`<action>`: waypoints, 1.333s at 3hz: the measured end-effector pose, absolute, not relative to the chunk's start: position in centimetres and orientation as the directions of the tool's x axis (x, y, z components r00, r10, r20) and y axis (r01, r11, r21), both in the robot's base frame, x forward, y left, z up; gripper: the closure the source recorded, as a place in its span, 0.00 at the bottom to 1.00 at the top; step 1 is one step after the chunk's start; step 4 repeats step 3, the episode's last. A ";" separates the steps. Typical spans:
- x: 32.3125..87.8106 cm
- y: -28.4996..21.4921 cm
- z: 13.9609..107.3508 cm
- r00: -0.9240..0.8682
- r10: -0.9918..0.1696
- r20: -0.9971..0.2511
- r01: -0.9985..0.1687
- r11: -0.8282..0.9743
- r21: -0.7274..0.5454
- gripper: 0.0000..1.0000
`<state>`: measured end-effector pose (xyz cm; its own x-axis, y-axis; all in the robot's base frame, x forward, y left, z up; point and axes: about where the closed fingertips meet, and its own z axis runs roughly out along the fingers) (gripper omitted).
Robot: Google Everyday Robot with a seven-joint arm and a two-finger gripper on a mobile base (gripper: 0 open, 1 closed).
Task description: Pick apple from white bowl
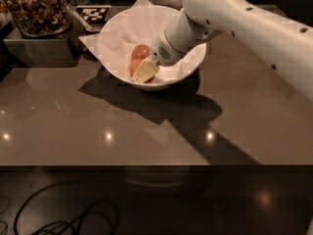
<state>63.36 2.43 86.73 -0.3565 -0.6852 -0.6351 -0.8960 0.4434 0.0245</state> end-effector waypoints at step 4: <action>61.0 -1.0 95.8 -0.214 -0.526 -0.823 -0.976 0.152 0.157 1.00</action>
Offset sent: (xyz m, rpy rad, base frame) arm -0.0311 -0.0474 0.1116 0.4269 0.0656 0.2942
